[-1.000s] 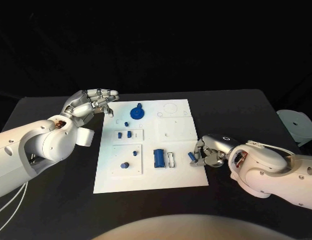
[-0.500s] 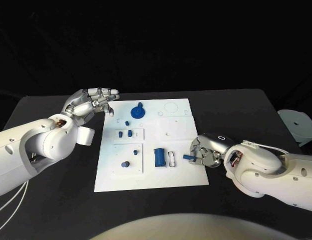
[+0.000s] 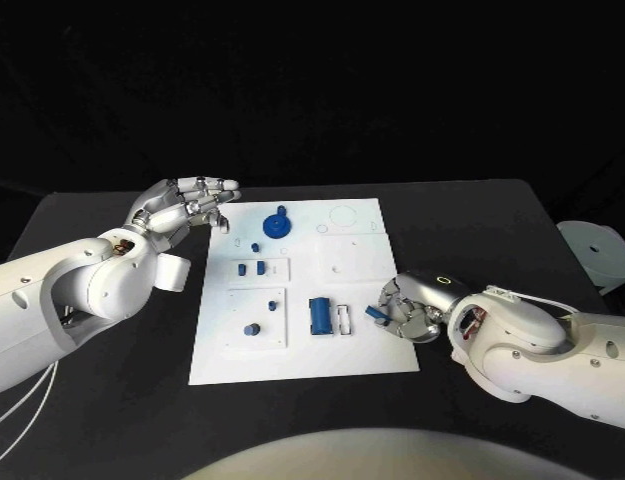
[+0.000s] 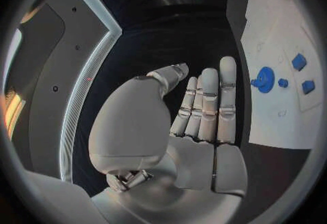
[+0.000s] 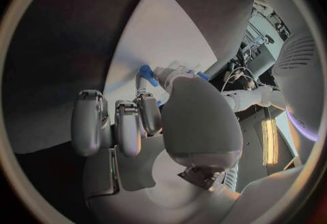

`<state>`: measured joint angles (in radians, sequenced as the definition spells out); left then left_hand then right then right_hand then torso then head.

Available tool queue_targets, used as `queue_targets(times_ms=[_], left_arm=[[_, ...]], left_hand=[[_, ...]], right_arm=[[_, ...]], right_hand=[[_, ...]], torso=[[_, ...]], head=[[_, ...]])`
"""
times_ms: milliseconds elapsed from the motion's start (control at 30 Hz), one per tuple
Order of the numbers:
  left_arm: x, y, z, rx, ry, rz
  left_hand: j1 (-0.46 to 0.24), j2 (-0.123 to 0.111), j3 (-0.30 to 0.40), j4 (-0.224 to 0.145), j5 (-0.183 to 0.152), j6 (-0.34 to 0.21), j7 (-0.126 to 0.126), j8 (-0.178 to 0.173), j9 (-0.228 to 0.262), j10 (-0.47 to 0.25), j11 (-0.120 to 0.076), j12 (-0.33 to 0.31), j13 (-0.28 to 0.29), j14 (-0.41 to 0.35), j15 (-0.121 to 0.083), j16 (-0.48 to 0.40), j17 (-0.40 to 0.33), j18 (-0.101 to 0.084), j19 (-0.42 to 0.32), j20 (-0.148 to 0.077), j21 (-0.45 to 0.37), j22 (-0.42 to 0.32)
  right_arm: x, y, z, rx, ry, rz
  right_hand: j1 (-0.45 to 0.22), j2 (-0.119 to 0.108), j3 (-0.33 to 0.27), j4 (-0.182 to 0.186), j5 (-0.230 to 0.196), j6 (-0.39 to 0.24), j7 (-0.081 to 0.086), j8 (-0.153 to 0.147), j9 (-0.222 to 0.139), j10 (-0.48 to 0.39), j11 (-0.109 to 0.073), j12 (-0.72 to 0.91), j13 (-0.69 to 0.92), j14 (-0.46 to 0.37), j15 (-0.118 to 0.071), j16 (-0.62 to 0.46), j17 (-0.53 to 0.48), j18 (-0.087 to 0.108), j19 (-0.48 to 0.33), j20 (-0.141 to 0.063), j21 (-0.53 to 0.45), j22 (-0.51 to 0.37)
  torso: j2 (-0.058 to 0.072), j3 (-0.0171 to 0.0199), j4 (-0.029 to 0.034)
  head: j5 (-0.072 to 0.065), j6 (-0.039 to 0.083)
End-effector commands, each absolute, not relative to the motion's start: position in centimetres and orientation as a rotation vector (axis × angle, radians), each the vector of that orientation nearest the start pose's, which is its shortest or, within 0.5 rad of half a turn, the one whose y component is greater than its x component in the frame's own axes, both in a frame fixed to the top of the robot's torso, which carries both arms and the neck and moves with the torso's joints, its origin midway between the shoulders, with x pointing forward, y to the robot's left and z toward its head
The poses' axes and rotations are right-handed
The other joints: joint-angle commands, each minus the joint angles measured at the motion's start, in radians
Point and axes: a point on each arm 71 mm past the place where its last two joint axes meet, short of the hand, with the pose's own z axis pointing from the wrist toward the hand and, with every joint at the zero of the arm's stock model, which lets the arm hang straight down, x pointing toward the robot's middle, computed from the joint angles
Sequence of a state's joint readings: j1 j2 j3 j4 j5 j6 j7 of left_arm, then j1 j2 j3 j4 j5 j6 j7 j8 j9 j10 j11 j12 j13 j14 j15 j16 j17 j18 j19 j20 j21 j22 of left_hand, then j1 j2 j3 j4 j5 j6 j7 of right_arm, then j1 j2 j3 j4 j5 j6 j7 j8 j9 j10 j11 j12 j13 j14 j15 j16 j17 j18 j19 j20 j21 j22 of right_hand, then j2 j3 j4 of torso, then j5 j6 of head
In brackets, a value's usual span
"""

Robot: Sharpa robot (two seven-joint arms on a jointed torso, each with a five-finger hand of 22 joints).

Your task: Assemble the parts on the task board

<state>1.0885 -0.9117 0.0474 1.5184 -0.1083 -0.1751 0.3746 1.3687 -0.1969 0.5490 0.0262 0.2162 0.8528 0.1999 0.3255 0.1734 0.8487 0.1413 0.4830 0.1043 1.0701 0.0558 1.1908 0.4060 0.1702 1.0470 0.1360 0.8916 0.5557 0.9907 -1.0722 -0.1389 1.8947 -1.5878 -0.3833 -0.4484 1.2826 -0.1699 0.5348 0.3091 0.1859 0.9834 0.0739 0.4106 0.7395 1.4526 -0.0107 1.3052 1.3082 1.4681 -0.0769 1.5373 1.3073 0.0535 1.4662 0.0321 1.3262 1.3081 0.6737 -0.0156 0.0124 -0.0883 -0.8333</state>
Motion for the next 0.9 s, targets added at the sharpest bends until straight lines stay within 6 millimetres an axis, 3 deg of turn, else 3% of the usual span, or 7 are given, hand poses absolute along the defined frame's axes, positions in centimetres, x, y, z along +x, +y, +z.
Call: queue_targets(times_ms=[33, 200, 500, 633, 900], left_arm=[[47.7, 23.5, -19.8, -1.06, 1.488, -1.607], [47.7, 23.5, -19.8, -1.06, 1.489, -1.608], [47.7, 23.4, -19.8, -1.058, 1.492, -1.61], [47.7, 23.4, -19.7, -1.057, 1.493, -1.611], [47.7, 23.3, -19.7, -1.056, 1.494, -1.612]], left_hand=[[-0.002, 0.01, -0.003, -0.001, 0.005, -0.005, 0.0, 0.006, 0.001, -0.006, -0.002, 0.006, 0.002, -0.008, 0.0, 0.003, -0.001, 0.015, -0.003, 0.005, -0.003, -0.001], [-0.001, 0.011, -0.002, -0.002, 0.005, -0.006, 0.0, 0.006, 0.002, -0.007, -0.002, 0.007, 0.002, -0.009, 0.0, 0.004, -0.001, 0.015, -0.003, 0.005, -0.003, -0.001], [-0.001, 0.011, -0.002, -0.002, 0.005, -0.006, 0.0, 0.006, 0.002, -0.007, -0.002, 0.007, 0.002, -0.009, 0.0, 0.004, -0.001, 0.015, -0.003, 0.005, -0.003, -0.001], [-0.001, 0.011, -0.002, -0.002, 0.005, -0.006, 0.0, 0.006, 0.002, -0.007, -0.002, 0.007, 0.002, -0.009, 0.0, 0.004, -0.001, 0.015, -0.003, 0.005, -0.003, -0.001], [-0.001, 0.011, -0.002, -0.002, 0.005, -0.006, 0.0, 0.006, 0.002, -0.007, -0.002, 0.007, 0.002, -0.009, 0.0, 0.004, -0.001, 0.015, -0.003, 0.005, -0.003, -0.001]], right_arm=[[35.4, -21.5, -26.5, 0.031, 1.934, 0.498], [35.4, -20.5, -26.1, 0.067, 1.92, 0.555], [35.5, -19.1, -26.2, 0.113, 1.935, 0.615], [35.7, -18.7, -26.7, 0.119, 1.977, 0.623], [35.8, -18.1, -27.3, 0.104, 2.038, 0.623]], right_hand=[[-0.022, 0.0, 0.23, -0.226, 0.0, -0.002, -0.004, 0.008, 0.013, 0.0, 0.003, 0.004, 0.062, 0.08, 0.006, -0.003, 0.149, -0.003, 0.014, 0.007, -0.005, 0.18], [-0.044, -0.007, 0.228, -0.236, -0.003, -0.005, -0.005, 0.011, 0.018, 0.0, 0.002, 0.003, 0.061, 0.08, 0.006, -0.003, 0.148, -0.002, 0.013, 0.006, -0.009, 0.179], [-0.094, -0.011, 0.211, -0.233, -0.004, -0.006, -0.011, 0.014, 0.025, 0.0, -0.002, 0.004, 0.063, 0.08, 0.004, -0.003, 0.148, -0.001, 0.012, 0.005, -0.015, 0.179], [-0.164, -0.027, 0.169, -0.206, 0.038, 0.003, -0.014, 0.012, 0.023, 0.001, -0.004, 0.006, 0.065, 0.08, 0.002, -0.003, 0.15, -0.001, 0.012, 0.004, -0.017, 0.179], [-0.254, -0.038, 0.093, -0.142, 0.042, 0.019, -0.013, 0.005, 0.014, 0.002, -0.002, 0.01, 0.07, 0.081, 0.003, -0.002, 0.153, -0.002, 0.014, 0.004, -0.017, 0.18]], torso=[[0.0, 0.0004, 0.0006], [0.001, 0.0003, -0.0016], [0.001, 0.0005, 0.0002], [0.002, 0.0006, 0.0], [0.001, 0.0014, -0.0018]], head=[[0.002, 0.0], [0.003, 0.001], [0.003, -0.002], [0.004, -0.003], [0.004, -0.003]])
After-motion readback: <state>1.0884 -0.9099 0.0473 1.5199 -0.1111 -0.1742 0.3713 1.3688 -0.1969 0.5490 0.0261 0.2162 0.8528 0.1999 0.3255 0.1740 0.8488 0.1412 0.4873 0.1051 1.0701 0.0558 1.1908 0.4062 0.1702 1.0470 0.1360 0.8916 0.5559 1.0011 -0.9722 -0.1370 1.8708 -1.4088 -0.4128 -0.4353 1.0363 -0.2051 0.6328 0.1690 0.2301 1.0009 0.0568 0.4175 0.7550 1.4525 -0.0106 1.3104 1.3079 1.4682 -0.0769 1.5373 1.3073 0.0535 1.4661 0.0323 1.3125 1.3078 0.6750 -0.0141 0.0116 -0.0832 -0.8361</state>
